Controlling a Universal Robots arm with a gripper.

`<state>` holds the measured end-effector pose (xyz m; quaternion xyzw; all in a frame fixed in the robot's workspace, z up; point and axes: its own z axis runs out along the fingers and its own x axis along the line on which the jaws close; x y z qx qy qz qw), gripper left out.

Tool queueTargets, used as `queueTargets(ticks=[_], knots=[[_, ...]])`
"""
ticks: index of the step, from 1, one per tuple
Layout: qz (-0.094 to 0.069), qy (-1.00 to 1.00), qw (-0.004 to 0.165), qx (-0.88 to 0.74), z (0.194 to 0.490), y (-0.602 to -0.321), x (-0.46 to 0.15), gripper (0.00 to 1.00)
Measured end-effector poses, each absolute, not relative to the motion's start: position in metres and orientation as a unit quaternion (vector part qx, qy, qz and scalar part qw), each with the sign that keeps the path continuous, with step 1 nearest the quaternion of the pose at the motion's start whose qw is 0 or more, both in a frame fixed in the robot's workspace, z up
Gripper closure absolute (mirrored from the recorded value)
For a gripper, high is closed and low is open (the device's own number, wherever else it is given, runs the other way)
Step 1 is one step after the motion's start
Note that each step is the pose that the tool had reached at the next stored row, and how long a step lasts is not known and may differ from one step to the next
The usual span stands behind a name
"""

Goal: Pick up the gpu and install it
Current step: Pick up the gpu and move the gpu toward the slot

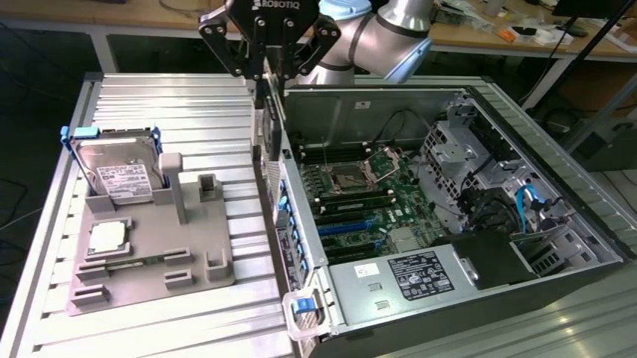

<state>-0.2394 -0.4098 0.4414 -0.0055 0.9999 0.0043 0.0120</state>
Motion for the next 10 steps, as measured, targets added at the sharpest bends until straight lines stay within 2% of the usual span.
queueTargets(ticks=[10], knots=[[0.004, 1.000, 0.014, -0.005, 0.438, -0.410, -0.205, 0.73]])
